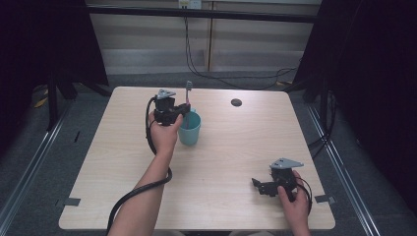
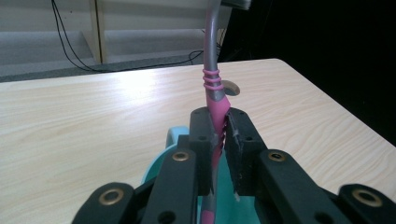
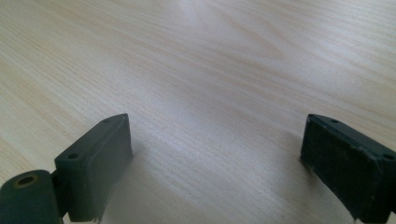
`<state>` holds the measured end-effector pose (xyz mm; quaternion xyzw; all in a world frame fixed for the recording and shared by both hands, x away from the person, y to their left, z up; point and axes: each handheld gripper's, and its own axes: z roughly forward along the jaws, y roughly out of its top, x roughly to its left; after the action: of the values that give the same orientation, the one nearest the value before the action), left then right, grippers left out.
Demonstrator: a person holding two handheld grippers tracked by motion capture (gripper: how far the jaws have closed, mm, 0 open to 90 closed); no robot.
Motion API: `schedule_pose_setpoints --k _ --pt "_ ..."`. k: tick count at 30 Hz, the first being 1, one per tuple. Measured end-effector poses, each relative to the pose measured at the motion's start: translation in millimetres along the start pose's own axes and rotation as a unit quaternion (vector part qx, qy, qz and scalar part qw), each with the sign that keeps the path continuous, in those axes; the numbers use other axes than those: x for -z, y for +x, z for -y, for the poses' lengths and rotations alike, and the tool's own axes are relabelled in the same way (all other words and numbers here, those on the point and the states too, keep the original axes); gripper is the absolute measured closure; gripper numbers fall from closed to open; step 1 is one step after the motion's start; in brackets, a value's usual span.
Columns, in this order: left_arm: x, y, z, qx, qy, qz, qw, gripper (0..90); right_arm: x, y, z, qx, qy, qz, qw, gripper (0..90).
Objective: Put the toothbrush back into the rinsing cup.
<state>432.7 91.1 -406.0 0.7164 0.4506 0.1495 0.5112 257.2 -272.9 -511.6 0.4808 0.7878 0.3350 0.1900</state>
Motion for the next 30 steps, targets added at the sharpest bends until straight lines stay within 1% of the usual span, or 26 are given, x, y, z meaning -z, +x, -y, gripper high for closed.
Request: schedule_pose_setpoints --k 3,4,6,10,17,24,30 --pt "-2.0 -0.5 3.7 0.005 0.001 0.006 1.0000 81.7 0.0 0.1 0.0 -0.001 0.001 0.000 1.0000 8.1" --pt "-3.0 -1.2 5.8 0.003 0.002 0.003 1.0000 81.6 0.0 0.2 -0.1 -0.001 0.001 0.000 1.0000 8.1" --pt "-3.4 -1.4 7.0 0.004 0.002 0.005 1.0000 81.6 0.0 0.2 -0.1 -0.001 0.001 0.000 1.0000 8.1" --pt "-4.7 -1.9 11.8 0.000 0.006 0.002 1.0000 81.6 -0.1 0.2 -0.1 0.000 0.001 0.000 1.0000 8.1" --pt "-6.8 0.2 19.8 0.001 0.012 -0.001 0.9999 81.5 -0.2 0.1 -0.2 0.001 0.000 -0.001 1.0000 8.1" --pt "-9.9 -0.4 26.8 0.006 0.016 -0.003 0.9998 81.4 -0.6 0.0 -0.4 0.002 0.000 -0.001 1.0000 8.1" --pt "-12.6 0.1 31.8 0.005 0.026 -0.007 0.9996 81.2 -0.6 0.1 -0.5 0.002 0.000 -0.001 1.0000 8.1"
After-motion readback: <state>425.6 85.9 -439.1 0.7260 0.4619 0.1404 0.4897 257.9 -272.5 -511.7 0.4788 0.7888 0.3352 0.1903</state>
